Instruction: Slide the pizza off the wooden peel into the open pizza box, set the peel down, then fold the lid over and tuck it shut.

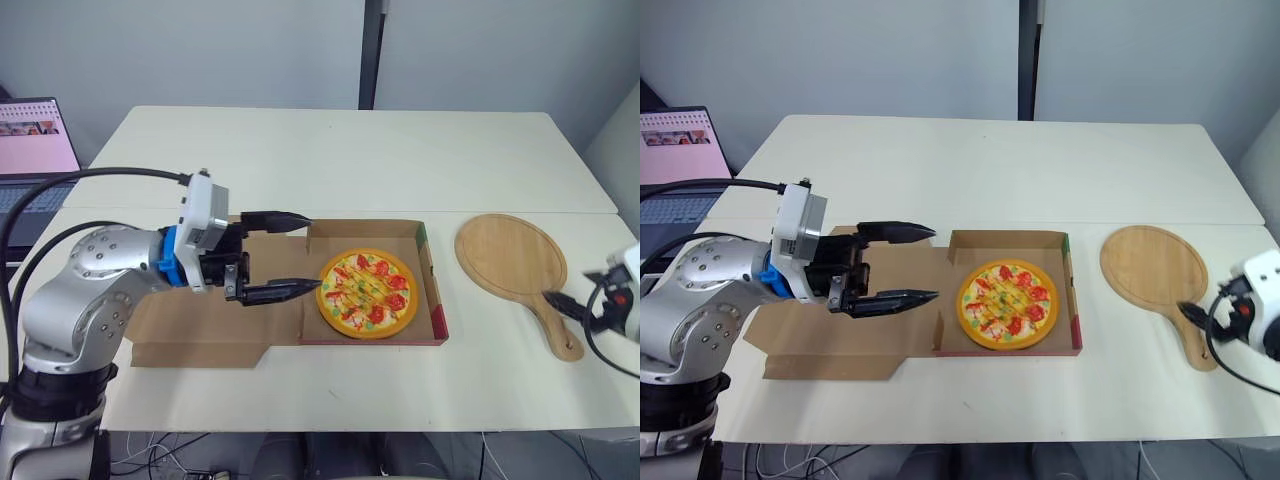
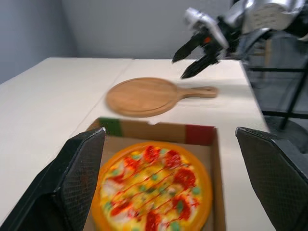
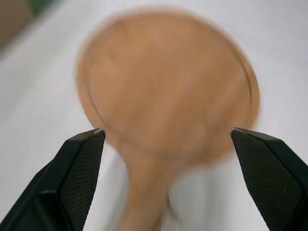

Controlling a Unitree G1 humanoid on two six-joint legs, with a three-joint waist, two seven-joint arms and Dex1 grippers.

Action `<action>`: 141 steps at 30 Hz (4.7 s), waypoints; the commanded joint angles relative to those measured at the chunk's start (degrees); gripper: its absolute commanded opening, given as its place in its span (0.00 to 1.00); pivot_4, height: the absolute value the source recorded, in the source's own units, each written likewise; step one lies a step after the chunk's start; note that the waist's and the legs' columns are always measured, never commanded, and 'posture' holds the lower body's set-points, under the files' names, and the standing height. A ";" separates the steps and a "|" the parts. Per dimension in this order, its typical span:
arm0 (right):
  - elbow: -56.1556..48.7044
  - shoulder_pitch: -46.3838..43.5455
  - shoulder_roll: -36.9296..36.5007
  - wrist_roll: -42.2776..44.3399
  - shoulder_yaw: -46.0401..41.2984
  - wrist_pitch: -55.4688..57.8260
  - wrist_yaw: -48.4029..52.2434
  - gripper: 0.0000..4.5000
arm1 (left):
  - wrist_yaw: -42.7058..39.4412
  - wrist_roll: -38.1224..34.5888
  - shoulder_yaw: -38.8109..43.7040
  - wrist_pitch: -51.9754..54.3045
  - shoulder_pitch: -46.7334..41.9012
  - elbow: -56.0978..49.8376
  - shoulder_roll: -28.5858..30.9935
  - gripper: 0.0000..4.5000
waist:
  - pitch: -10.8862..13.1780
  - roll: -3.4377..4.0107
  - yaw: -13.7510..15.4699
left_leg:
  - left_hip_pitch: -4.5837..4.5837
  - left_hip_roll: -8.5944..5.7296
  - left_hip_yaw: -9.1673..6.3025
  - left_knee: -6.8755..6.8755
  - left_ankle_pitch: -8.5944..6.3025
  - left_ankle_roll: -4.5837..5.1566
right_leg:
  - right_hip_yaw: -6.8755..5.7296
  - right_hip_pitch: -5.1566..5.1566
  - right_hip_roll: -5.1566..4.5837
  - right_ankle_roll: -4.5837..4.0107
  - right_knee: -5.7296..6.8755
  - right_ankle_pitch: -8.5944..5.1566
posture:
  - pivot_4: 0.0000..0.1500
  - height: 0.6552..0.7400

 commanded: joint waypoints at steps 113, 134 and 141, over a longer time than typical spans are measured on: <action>8.62 -43.95 7.16 5.30 34.40 -12.30 31.45 1.00 | 68.34 -55.53 16.65 -12.00 50.22 -6.66 -36.12 0.00 | -0.54 1.00 0.92 | -0.09 -0.43 -0.10 -0.17 -0.11 0.19 | -0.02 0.39 -0.55 0.15 -1.24 0.10 | 1.00 0.96; 40.07 -52.03 15.33 -23.80 43.33 -28.84 7.99 0.64 | 51.80 -51.00 31.43 -2.06 40.58 -12.89 -2.17 0.00 | -0.70 0.34 1.06 | -0.04 -0.08 -0.08 -0.14 -0.04 0.07 | -0.13 0.21 -0.25 -0.11 -0.82 0.04 | 1.00 0.96; 57.20 -57.73 18.79 -31.57 47.58 -40.33 7.22 0.05 | 47.71 -47.74 32.52 0.36 36.94 -13.48 3.78 0.00 | -0.65 0.35 1.00 | -0.03 -0.09 -0.04 -0.15 -0.03 0.06 | -0.11 0.20 -0.26 -0.11 -0.80 0.04 | 1.00 0.96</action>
